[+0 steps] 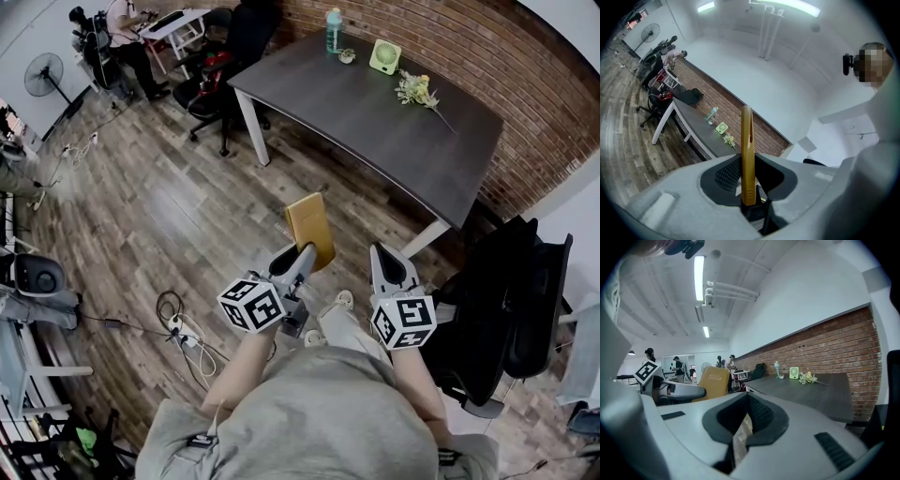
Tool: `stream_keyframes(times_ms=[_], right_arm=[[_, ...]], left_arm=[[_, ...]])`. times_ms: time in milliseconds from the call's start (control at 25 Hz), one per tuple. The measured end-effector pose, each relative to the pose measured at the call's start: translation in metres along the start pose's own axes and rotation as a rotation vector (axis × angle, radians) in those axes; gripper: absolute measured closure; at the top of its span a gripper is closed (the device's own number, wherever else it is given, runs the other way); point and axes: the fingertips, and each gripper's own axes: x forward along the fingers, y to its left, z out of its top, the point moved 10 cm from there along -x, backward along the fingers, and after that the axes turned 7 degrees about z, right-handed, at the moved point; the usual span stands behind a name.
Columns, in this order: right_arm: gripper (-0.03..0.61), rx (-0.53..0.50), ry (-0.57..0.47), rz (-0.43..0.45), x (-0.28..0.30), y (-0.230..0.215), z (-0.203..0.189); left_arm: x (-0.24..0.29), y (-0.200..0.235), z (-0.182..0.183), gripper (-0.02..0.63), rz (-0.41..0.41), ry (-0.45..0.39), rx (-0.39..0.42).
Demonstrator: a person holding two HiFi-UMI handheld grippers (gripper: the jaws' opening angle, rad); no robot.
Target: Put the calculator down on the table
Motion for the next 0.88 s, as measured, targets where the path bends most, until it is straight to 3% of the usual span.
stream_keyframes(times_ms=[440,880], right_arm=[[0.577,-0.002,0.011,0.048,0.034,-0.008,0.001],[0.577,-0.009,0.007,0.051,0.096,-0.053,0.013]], left_arm=[[0.014,0.019,0.012,0.523,0.027,-0.007,0.002],[0.076,0.046,0.042,0.523,0.027,-0.013,0.011]])
